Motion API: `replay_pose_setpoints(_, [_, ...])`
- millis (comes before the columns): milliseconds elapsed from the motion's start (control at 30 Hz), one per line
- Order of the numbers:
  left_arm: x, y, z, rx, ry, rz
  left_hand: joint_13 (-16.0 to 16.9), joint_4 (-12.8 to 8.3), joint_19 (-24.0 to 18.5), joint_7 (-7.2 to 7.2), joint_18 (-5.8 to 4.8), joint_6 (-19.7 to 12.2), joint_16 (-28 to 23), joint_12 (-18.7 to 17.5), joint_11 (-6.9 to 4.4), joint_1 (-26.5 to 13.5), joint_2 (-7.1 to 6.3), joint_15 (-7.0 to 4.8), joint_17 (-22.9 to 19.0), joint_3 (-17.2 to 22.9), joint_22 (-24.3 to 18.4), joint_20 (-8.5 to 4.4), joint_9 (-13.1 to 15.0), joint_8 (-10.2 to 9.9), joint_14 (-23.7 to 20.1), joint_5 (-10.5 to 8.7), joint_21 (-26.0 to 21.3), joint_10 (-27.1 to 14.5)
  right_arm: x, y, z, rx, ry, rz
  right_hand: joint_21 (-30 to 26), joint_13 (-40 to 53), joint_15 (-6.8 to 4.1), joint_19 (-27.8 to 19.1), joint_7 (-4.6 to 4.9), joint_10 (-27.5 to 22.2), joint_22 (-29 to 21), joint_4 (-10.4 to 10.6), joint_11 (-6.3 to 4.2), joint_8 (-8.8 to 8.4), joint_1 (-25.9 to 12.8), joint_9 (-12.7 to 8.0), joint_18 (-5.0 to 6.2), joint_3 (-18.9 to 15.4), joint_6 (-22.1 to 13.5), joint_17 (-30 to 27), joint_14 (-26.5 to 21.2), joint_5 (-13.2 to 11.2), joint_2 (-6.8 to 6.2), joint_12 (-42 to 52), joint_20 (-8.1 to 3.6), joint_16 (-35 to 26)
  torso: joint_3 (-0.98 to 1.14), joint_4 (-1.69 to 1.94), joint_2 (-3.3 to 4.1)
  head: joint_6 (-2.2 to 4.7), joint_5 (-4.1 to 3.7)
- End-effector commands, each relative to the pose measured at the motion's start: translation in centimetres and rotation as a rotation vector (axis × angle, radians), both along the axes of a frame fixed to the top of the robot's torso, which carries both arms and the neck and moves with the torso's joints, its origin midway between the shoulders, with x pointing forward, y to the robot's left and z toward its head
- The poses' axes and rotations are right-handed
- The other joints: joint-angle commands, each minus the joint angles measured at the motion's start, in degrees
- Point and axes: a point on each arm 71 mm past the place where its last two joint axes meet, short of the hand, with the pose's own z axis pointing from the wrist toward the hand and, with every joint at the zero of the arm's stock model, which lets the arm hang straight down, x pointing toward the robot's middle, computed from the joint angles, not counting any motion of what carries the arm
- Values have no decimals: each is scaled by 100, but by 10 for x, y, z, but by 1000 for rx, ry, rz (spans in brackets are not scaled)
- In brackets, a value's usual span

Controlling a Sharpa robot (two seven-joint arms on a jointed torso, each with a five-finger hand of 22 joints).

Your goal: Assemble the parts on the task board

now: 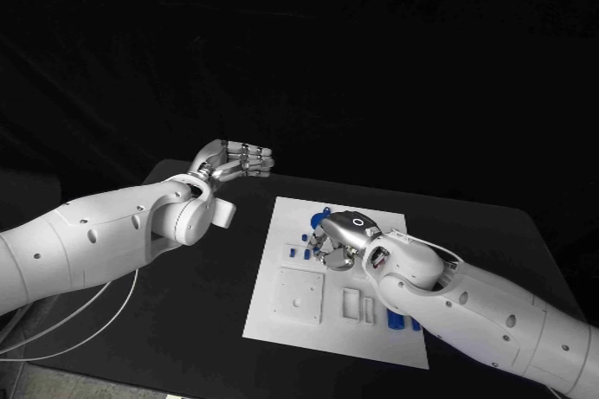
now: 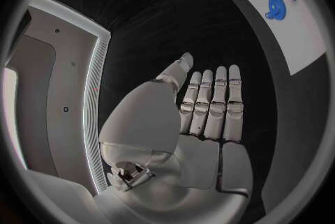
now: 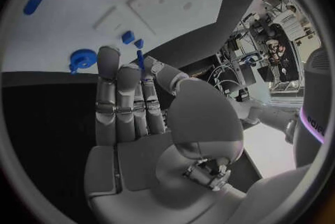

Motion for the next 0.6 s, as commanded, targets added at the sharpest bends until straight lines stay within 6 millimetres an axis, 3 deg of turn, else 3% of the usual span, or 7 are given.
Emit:
replay_pose_setpoints(33, [2,-5,2,-3,-4,-14,-7,36,43,-2,43,-35,-26,-1,1,69,2,7,-6,-2,-5,-7,-6,-10,-38,0,35,-31,-7,9,-7,-61,-25,53,-36,9,-31,187,15,95,11,-28,-57,31,-33,5,96,-17,22,1,5,26,42,38,-35,-36,7,1,5,-31,164])
replay_pose_setpoints(300, [4,-12,2,-3,-7,-27,-7,44,41,0,43,-38,-27,-1,1,77,3,9,-6,11,-19,-7,-6,-10,-45,2,37,-35,-18,20,-22,-89,-5,94,-50,8,-32,191,15,92,18,-53,-55,31,-50,4,97,-24,20,0,6,77,54,37,-37,-45,9,-15,5,-49,357])
replay_pose_setpoints(600, [4,-16,2,-3,-4,-36,-7,59,41,3,44,-42,-27,-1,4,75,6,12,-6,18,-34,-4,-5,-8,-50,0,41,-37,-26,22,-35,-111,23,110,-55,9,-35,192,15,95,26,-67,-56,32,-63,4,99,-30,21,2,6,104,61,38,-39,-48,9,-9,4,-134,451])
